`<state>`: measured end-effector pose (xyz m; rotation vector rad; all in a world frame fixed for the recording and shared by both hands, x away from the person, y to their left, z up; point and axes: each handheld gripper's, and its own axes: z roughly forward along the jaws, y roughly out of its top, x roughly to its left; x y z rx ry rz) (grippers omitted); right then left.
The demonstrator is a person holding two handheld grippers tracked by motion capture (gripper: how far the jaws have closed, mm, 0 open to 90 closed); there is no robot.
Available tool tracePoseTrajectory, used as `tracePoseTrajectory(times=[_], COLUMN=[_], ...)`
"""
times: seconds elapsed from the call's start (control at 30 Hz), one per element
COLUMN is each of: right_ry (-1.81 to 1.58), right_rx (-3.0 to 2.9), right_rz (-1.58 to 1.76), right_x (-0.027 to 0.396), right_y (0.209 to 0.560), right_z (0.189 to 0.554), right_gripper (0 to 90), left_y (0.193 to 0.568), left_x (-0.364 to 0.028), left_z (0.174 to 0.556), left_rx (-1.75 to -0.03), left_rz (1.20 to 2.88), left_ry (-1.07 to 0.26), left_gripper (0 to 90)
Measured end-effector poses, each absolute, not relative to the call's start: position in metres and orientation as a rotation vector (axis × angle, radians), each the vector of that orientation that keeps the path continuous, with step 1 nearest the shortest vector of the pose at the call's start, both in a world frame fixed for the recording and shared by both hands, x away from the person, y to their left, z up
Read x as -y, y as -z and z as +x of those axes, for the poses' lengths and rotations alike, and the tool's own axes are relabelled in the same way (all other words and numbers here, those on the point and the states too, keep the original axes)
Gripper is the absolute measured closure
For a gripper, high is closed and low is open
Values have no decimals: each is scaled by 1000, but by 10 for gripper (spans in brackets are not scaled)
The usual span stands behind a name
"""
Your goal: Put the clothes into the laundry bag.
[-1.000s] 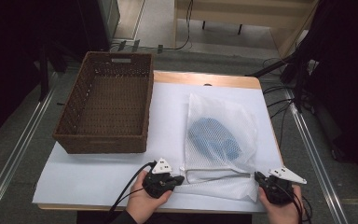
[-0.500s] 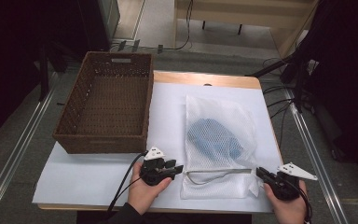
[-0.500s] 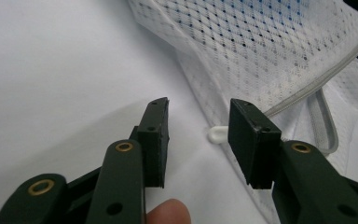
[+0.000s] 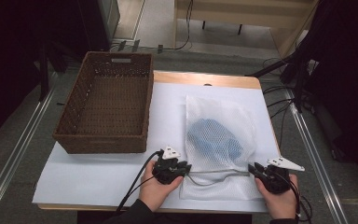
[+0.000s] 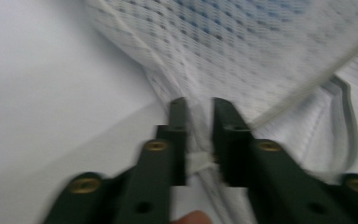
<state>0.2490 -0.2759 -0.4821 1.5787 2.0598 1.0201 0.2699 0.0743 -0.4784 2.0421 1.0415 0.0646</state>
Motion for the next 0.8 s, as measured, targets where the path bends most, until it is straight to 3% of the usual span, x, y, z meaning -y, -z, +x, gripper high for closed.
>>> tracePoseTrajectory(times=[0.03,0.13,0.23,0.37,0.43,0.47,0.6,0.8], right_ry=[-1026,-988,-936,-993,-1017,-1049,-1119,-1198], right_rx=[-2060,-2037,-1983,-1997,-1985,-1968,-1952,-1942], right_rz=[1581,1590,1634,1606,1594,1579,1518,1444], right_x=[278,285,299,300,299,300,299,294], right_y=[480,477,478,481,480,480,483,480], right_z=[247,240,235,234,232,231,230,231], right_gripper=[899,900,900,900,887,807,601,464], left_y=[478,476,478,478,476,475,472,466], left_x=[-75,-82,-94,-95,-101,-104,-126,-150], left_z=[269,267,268,265,262,261,255,248], left_rx=[-1030,-1021,-1046,-995,-976,-976,-957,-985], left_rz=[2055,2076,2036,2041,1984,1981,1918,1885], left_ry=[-83,-154,-95,-114,-133,-146,-217,-343], left_gripper=[894,900,900,875,689,618,471,222])
